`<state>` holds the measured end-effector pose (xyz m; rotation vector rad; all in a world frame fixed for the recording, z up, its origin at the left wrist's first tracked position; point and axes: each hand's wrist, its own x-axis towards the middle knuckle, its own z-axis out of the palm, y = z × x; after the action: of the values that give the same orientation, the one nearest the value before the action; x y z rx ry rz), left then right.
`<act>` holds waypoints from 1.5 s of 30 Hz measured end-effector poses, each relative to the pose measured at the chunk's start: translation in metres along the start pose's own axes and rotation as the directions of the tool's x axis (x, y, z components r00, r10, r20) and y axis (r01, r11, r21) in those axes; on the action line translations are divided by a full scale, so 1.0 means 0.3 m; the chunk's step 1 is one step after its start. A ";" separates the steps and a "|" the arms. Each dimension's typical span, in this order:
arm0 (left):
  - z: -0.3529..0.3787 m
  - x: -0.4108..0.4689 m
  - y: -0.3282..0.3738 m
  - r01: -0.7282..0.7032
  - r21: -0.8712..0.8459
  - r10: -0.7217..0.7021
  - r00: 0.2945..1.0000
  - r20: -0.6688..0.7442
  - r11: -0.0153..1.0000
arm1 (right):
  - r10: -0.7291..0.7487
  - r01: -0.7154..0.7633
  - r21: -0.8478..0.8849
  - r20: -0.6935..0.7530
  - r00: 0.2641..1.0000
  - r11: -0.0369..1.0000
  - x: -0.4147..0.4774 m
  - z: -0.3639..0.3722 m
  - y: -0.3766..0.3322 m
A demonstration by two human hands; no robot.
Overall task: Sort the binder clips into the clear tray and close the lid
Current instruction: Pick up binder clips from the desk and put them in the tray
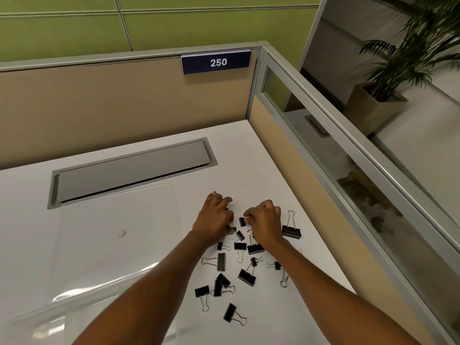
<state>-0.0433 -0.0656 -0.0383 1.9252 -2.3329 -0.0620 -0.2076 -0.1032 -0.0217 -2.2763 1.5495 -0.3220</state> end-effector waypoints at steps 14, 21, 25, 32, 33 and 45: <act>-0.013 -0.029 0.049 -0.231 0.141 0.238 0.971 -0.037 0.963 | 0.126 -0.071 0.243 -0.215 0.969 0.967 -0.204 -0.042 0.072; -0.003 -0.036 0.078 -0.150 0.122 0.147 0.989 0.029 0.981 | -0.023 0.061 0.145 -0.252 0.968 0.988 -0.331 0.003 0.099; -0.005 -0.034 0.094 -0.109 0.129 0.106 0.994 0.034 0.986 | -0.025 0.041 0.123 -0.124 0.992 0.992 -0.354 0.041 0.124; 0.002 -0.050 0.096 -0.081 0.146 0.079 0.997 0.020 0.986 | -0.140 0.141 0.058 -0.011 0.990 0.988 -0.340 0.065 0.115; -0.004 -0.052 0.095 -0.070 0.143 0.069 0.998 0.013 0.987 | -0.148 0.148 0.041 -0.003 0.989 0.988 -0.338 0.064 0.112; -0.028 -0.051 0.107 0.113 -0.126 -0.117 0.993 -0.028 0.986 | -0.097 0.100 0.103 -0.034 0.995 0.990 -0.330 0.052 0.103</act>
<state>-0.0708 -0.0440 -0.0277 1.9812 -2.1395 -0.1769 -0.2643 -0.0189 -0.0473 -2.2804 1.4024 -0.4537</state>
